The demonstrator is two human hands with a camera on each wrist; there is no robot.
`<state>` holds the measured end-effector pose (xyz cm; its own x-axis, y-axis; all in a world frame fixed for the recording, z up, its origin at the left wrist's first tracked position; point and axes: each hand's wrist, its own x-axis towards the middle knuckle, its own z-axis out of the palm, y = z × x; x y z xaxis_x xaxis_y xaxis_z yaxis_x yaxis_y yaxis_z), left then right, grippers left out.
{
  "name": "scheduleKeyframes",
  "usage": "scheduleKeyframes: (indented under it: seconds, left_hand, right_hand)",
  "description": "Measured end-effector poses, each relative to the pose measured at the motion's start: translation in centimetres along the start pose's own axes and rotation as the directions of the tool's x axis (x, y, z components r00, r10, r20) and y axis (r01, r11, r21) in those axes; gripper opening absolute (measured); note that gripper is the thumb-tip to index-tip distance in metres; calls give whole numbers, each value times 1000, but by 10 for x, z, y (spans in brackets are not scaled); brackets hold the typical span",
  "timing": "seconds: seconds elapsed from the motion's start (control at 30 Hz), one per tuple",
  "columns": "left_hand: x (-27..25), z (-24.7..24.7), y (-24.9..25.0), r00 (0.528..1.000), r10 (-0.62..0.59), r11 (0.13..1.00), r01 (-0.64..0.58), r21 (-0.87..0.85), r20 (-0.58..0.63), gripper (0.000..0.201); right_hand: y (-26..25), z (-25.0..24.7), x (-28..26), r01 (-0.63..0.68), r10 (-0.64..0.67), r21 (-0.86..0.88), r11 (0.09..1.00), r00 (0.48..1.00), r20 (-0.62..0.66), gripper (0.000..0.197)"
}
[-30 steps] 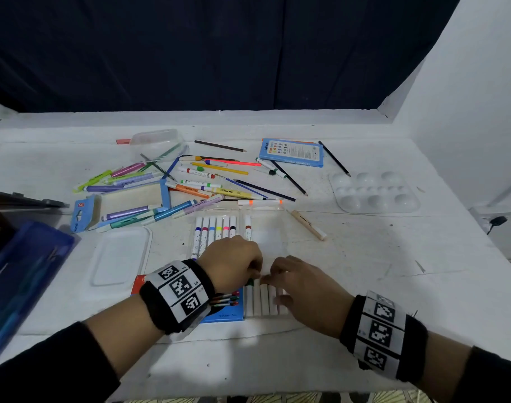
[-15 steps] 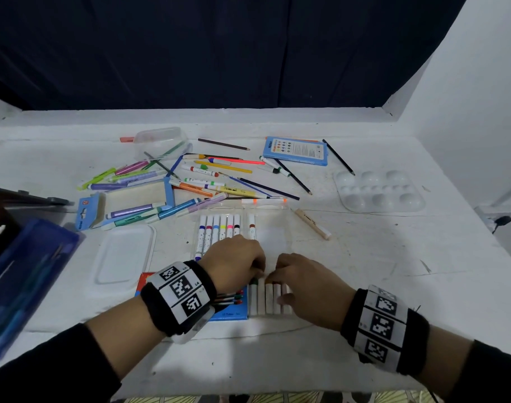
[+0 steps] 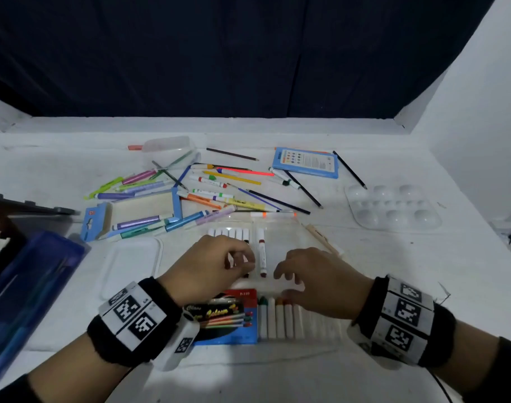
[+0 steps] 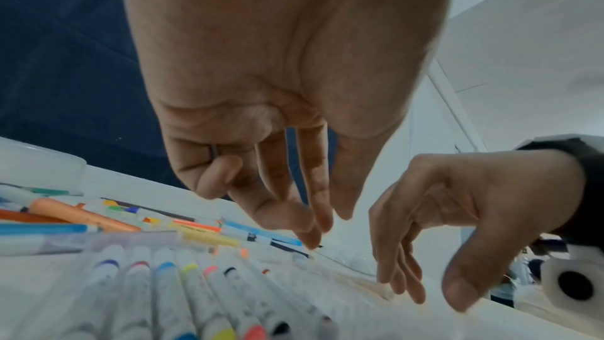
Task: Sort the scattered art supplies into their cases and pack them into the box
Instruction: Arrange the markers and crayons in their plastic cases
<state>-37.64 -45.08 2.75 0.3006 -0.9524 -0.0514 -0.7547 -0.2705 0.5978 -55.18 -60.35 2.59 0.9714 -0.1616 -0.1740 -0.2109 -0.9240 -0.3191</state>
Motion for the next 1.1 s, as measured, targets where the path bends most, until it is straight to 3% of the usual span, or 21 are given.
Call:
scheduleKeyframes:
  seconds: [0.23,0.4,0.57,0.8,0.93,1.1]
  left_hand:
    - [22,-57,-33,974,-32,999,31,-8,-224,8]
    - [65,-105,-71,943,-78,994,97,44,-323,2]
    - [123,-139,-121,947,-120,974,170,147,-297,8]
    - [189,-135,-166,987,-141,934,158,319,-75,26]
    - [211,-127,-174,979,-202,926,180,333,32,24]
    - [226,-121,-171,966,-259,892,231,388,21,19]
  right_hand:
    - [5,-37,58,36,-19,50,998,951,-309,15]
    - [9,-61,123,52,-36,34,998,925,-378,13]
    - [14,-66,194,35,-17,48,998,945,-327,19]
    - [47,-52,273,-75,58,-109,991,987,-152,36]
    - [59,-44,295,-16,9,-191,981,999,-34,44]
    - [62,-43,303,42,-52,-359,933,998,-20,42]
